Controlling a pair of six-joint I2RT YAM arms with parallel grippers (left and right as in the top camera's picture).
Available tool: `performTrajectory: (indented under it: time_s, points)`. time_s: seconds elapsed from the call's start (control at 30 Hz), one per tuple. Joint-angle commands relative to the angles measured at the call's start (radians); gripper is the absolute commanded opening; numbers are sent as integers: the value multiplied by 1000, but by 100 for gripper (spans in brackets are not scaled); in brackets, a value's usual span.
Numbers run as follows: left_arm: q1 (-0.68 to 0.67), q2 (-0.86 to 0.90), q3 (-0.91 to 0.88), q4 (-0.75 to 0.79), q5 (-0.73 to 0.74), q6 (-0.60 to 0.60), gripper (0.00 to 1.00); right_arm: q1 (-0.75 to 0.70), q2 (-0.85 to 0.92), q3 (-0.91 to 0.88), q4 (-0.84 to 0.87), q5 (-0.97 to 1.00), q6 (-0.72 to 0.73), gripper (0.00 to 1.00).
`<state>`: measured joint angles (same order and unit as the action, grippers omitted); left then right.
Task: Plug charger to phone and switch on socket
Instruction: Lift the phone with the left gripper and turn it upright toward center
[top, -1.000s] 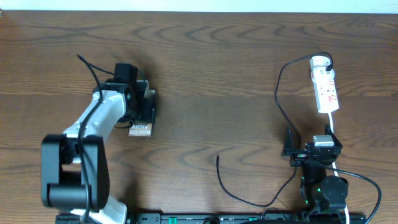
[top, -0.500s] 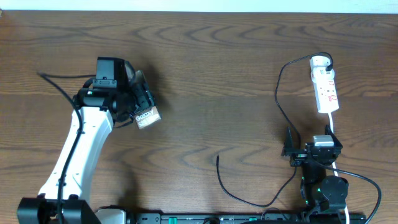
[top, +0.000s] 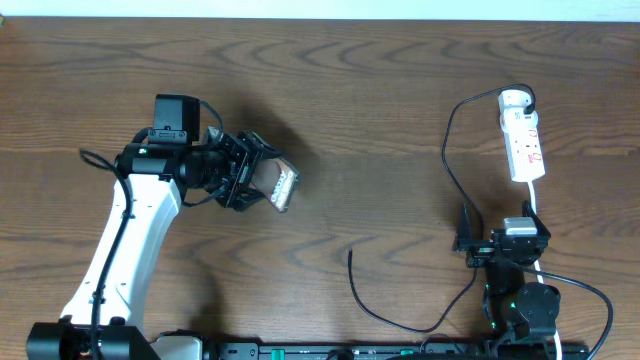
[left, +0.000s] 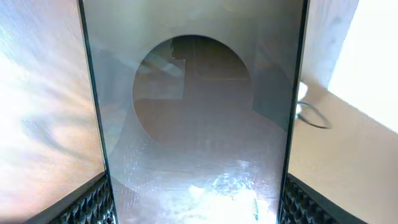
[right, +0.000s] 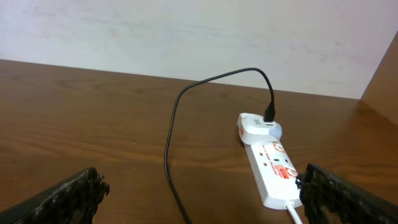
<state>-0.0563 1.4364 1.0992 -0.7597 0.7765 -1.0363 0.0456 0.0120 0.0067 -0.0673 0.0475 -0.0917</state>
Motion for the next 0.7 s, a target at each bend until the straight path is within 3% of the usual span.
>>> performTrajectory:
  time_s: [0.0,0.1,0.33,0.47,0.67]
  points:
    - [0,-19,29,0,197,-287,7,8,-5,-1,-4,-1,-10,99]
    - [0,-19,29,0,259,-413,7,8,-5,-1,-4,-1,-10,99]
    - [0,-19,29,1,400,-542,7,8,-5,-1,-4,-1,-10,99]
    - [0,-19,29,2,485,-568,7,8,-5,-1,-4,-1,-10,99]
    - [1,-19,29,2,492,-570,7,8,-5,-1,-4,-1,-10,99]
